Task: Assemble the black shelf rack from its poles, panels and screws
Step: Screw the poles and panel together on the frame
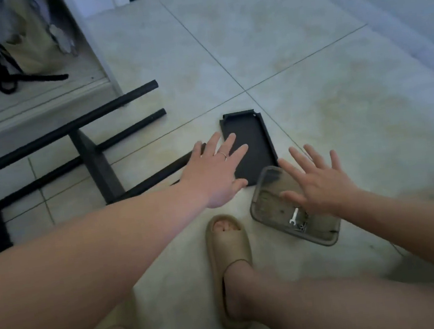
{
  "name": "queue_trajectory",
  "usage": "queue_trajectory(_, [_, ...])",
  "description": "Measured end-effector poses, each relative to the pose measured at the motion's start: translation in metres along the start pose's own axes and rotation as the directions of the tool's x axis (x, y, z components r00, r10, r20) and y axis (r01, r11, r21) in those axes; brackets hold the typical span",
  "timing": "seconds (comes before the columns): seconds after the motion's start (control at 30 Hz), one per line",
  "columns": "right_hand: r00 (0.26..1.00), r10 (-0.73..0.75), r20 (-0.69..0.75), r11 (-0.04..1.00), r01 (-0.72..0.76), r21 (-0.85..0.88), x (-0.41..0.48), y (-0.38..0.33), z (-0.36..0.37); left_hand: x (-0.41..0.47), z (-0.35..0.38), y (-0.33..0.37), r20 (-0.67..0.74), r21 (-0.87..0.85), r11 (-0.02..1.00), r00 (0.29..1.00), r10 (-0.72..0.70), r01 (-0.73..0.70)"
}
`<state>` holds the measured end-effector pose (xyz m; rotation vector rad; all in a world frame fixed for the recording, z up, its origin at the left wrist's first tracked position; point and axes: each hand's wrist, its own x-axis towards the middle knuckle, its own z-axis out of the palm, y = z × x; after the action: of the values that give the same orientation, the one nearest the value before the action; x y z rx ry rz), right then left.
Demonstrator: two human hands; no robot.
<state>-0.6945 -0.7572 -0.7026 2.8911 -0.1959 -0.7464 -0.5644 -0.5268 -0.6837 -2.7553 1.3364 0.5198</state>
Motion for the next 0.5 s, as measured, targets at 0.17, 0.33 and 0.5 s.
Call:
queue_trajectory(0.17, [0.981, -0.065, 0.185, 0.997, 0.055, 0.061, 0.007, 0.050, 0.053, 0.035, 0.057, 0.045, 0.162, -0.164, 0.983, 0.986, -0.051, 0.078])
queue_trajectory(0.33, [0.963, -0.127, 0.239, 0.989, 0.103, 0.108, 0.025, 0.056, 0.099, 0.062, 0.109, 0.064, 0.332, -0.476, 0.839, 0.938, -0.105, 0.262])
queue_trajectory(0.5, [0.943, -0.066, 0.328, 0.992, 0.027, 0.123, 0.047, 0.046, 0.137, 0.072, 0.140, 0.065, 0.239, -0.669, 0.677, 0.951, -0.195, 0.307])
